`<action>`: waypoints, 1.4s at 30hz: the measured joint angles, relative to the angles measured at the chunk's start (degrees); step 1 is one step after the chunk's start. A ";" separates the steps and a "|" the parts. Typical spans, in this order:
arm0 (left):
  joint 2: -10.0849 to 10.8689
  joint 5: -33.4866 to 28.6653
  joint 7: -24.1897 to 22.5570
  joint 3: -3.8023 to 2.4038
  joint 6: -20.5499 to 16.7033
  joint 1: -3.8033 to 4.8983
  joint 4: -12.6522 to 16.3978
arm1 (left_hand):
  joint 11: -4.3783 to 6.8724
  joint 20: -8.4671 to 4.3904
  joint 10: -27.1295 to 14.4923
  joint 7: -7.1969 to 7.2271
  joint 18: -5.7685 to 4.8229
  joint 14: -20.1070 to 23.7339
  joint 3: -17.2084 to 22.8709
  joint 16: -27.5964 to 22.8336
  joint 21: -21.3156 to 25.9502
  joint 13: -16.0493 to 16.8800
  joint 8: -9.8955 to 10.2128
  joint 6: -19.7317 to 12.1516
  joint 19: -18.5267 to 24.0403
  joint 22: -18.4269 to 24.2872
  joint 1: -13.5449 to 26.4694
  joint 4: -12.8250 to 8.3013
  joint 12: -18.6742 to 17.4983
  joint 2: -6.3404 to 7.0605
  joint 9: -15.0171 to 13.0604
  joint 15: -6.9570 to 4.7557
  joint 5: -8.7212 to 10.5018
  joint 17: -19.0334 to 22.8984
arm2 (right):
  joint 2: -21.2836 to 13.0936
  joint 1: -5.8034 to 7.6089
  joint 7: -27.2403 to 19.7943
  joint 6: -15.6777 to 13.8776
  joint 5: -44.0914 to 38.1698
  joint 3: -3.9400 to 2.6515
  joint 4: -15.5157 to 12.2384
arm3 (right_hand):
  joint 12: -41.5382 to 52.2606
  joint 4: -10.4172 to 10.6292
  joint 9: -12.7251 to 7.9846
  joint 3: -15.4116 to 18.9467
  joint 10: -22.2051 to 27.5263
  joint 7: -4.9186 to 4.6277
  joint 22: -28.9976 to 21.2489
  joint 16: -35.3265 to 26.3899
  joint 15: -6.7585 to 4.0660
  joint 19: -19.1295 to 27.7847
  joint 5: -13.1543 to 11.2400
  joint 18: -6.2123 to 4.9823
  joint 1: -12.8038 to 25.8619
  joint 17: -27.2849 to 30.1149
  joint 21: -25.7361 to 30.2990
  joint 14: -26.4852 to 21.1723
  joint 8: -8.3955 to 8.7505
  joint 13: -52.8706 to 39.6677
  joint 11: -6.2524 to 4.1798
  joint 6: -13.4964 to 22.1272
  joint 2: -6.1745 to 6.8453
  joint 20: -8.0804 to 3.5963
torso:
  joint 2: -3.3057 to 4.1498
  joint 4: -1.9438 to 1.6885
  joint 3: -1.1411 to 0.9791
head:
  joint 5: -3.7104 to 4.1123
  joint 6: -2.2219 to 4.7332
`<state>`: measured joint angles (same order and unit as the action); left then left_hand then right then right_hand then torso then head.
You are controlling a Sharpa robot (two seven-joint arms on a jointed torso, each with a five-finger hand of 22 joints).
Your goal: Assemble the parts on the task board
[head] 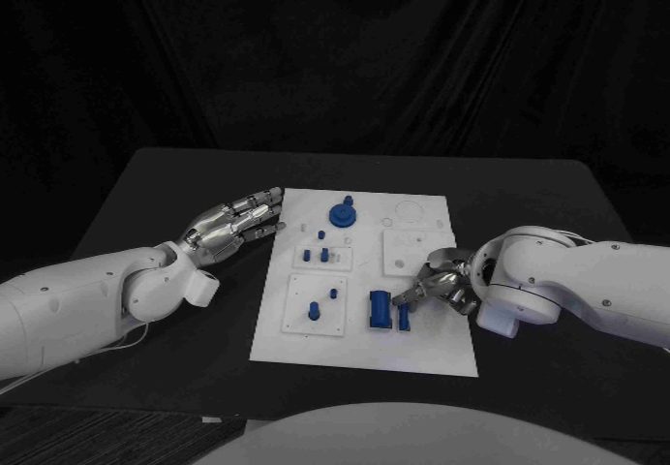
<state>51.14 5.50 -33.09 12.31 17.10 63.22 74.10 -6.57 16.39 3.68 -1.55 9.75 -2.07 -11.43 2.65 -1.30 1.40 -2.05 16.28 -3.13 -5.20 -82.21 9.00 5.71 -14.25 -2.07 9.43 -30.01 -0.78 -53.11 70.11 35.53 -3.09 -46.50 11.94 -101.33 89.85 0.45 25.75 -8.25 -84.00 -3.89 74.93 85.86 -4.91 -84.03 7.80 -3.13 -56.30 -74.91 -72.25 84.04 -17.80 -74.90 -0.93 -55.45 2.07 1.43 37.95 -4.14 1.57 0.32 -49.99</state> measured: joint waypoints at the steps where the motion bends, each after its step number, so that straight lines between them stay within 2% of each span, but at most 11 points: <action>1: 0.02 0.00 0.00 0.00 0.01 0.00 0.01 | 0.00 0.00 0.00 0.00 0.00 0.00 0.00 0.00 0.00 0.00 0.00 0.00 0.00 0.00 0.00 0.00 0.00 0.00 0.00 0.00 0.00 0.00 | -0.09 0.00 0.00 0.00 -0.16 0.00 -0.10 | 0.00 0.47 -0.01 0.47 0.00 0.08 0.00 0.00 0.13 0.00 -1.23 0.00 0.07 0.00 0.00 -0.13 0.00 0.00 0.00 0.10 0.07 0.00 | 0.00 0.00 0.00 | -0.02 0.00; 4: 0.09 0.00 0.00 0.00 0.02 -0.01 0.04 | 0.00 0.00 0.00 0.00 0.00 0.00 0.00 0.00 0.00 0.00 0.00 0.00 0.00 0.00 0.00 0.00 0.00 0.00 0.00 0.00 0.00 0.00 | -0.83 0.00 -0.08 -0.18 -0.84 0.00 -0.77 | 0.00 2.45 0.08 2.45 0.00 0.02 0.00 0.00 0.23 0.00 -4.10 0.00 2.13 0.00 0.23 -0.19 0.00 0.00 0.00 0.76 0.70 0.00 | 0.00 0.00 0.00 | -0.13 0.00; 7: 0.17 0.00 0.00 0.00 0.02 -0.02 0.05 | 0.00 0.00 0.00 0.00 0.00 0.00 0.00 0.00 0.00 0.00 0.00 0.00 0.00 0.00 0.00 0.00 0.00 0.00 0.00 0.00 0.00 0.00 | -2.25 0.04 -0.40 -0.98 -1.54 0.00 -1.65 | 0.00 7.32 0.51 6.62 0.00 -0.02 0.00 0.00 0.38 0.21 -4.36 0.01 5.71 0.00 0.23 -0.04 -0.07 0.00 0.00 1.22 -0.15 0.21 | -0.02 0.00 0.00 | -0.16 0.00; 10: 0.21 0.00 -0.02 0.00 0.02 -0.02 0.06 | 0.00 0.00 0.00 0.00 0.00 0.00 0.00 0.00 0.00 0.00 0.00 0.00 0.00 0.00 0.00 0.00 0.00 0.00 0.01 0.00 0.00 0.00 | -3.96 0.83 -1.47 -2.72 -2.13 0.06 -2.71 | 0.00 10.67 0.80 9.33 0.00 -0.10 -0.01 0.15 0.38 0.21 -3.29 0.00 7.33 0.00 -0.61 -0.04 -0.39 0.00 0.00 1.74 -0.90 0.21 | -0.07 -0.01 0.00 | -0.13 0.00; 12: 0.24 0.00 -0.04 0.00 0.01 -0.02 0.06 | 0.00 0.00 0.00 0.00 0.00 0.00 0.00 0.00 0.00 0.00 0.00 0.00 0.00 0.00 0.00 0.00 0.00 0.00 0.01 0.00 0.00 0.00 | -4.90 1.55 -2.87 -4.47 -2.42 0.02 -3.37 | 0.00 13.96 0.80 10.98 0.01 -0.28 -0.01 0.56 0.38 0.01 -2.66 0.00 8.65 0.00 -1.56 -0.04 -0.39 0.00 0.24 2.09 -2.21 0.42 | -0.10 -0.01 0.00 | -0.08 0.00; 14: 0.25 0.00 -0.05 0.00 0.01 -0.02 0.05 | 0.00 0.00 0.00 0.00 0.00 0.00 0.00 0.00 0.00 0.00 0.00 0.00 0.00 0.00 0.00 0.00 0.00 0.00 0.01 0.00 0.00 0.00 | -5.67 2.02 -4.57 -6.24 -2.49 -0.04 -4.01 | 0.00 16.00 0.52 12.91 0.00 -0.34 -0.01 1.18 0.38 0.01 -2.39 0.01 11.74 0.00 -2.86 -0.04 -0.39 0.00 0.40 2.15 -5.30 0.42 | -0.12 -0.01 0.00 | -0.07 0.00; 18: 0.19 0.00 -0.06 0.00 0.00 -0.02 0.02 | 0.00 0.00 0.00 0.00 0.00 0.00 0.00 0.00 0.00 0.00 0.00 0.00 0.00 0.00 0.00 0.00 0.00 0.00 0.01 0.00 0.00 0.00 | -6.88 2.46 -8.95 -9.92 -2.23 -0.04 -4.84 | 0.00 16.34 -1.00 16.55 0.00 -0.34 -0.01 1.56 0.83 0.01 -3.94 0.01 15.37 0.00 -4.30 0.00 0.02 0.00 0.40 2.15 -8.94 0.42 | -0.12 0.00 0.00 | 0.04 0.00; 21: 0.16 0.00 -0.06 0.00 0.00 -0.02 0.01 | 0.00 0.00 0.00 0.00 0.00 0.00 0.00 0.00 0.00 0.00 0.00 0.00 0.00 0.00 0.00 0.00 0.00 0.00 0.01 0.00 0.00 0.00 | -7.05 2.50 -11.44 -11.08 -1.78 -0.02 -5.01 | 0.00 16.33 -2.66 19.54 0.00 -0.36 -0.01 1.56 0.83 0.00 -4.75 0.00 17.55 0.00 -4.53 0.00 1.74 0.00 0.81 2.13 -10.36 0.83 | -0.09 0.00 0.00 | 0.06 0.00; 26: 0.13 0.00 -0.08 0.00 0.00 -0.03 0.01 | 0.00 0.00 0.00 0.00 0.00 0.00 0.00 0.00 0.00 0.00 0.00 0.00 0.00 0.00 0.00 0.00 0.00 0.00 0.01 0.00 0.00 0.00 | -6.82 2.25 -13.70 -11.25 -1.08 -0.01 -4.97 | 0.00 16.27 -4.83 22.81 0.00 -0.87 -0.02 1.83 1.18 0.00 -4.75 0.00 18.08 0.00 -5.00 -0.04 3.77 -0.04 0.81 1.62 -11.27 0.83 | 0.01 0.00 0.00 | 0.10 0.00; 31: 0.14 0.00 -0.10 0.00 0.00 -0.04 0.04 | 0.00 0.00 0.00 0.00 0.00 0.00 0.00 0.00 0.00 0.00 0.00 0.00 0.00 0.00 0.00 0.00 0.00 0.00 0.01 0.00 0.00 0.00 | -6.25 0.99 -14.60 -10.51 -0.49 -0.01 -4.52 | 0.00 16.30 -6.35 25.04 0.00 -1.28 -0.02 1.83 1.18 0.13 -4.75 0.00 17.84 0.00 -5.00 -0.04 5.00 -0.04 1.22 1.21 -12.67 0.96 | 0.03 0.00 0.00 | 0.05 0.00; 42: 0.20 0.00 -0.11 0.00 0.00 -0.05 0.08 | 0.00 0.00 0.00 0.00 0.00 0.00 0.00 0.00 0.00 0.00 0.00 0.00 0.00 0.00 0.00 0.00 0.00 0.00 0.01 0.00 0.00 0.00 | -5.59 -0.19 -14.41 -7.67 -0.09 0.02 -3.97 | 0.00 16.28 -8.06 28.03 0.00 -1.21 -0.02 1.83 1.18 0.00 -4.75 0.00 17.69 0.00 -6.46 -0.04 6.16 -0.04 1.22 0.34 -12.95 1.24 | 0.01 0.00 0.00 | 0.04 0.00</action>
<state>51.34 5.50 -33.19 12.31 17.10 63.17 74.18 -6.57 16.38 3.68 -1.54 9.75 -2.07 -11.43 2.65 -1.30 1.40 -2.05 16.28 -3.13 -5.20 -82.21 9.00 5.71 -14.25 -2.06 9.43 -30.01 -0.79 -58.70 69.92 21.12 -10.76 -46.58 11.96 -105.30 89.85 16.73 17.69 19.78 -84.00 -5.10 74.91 87.69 -3.72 -84.03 3.05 -3.13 -38.60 -74.91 -78.71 84.00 -11.64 -74.94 0.29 -55.11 -10.88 2.67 37.95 -4.14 1.57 0.37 -49.99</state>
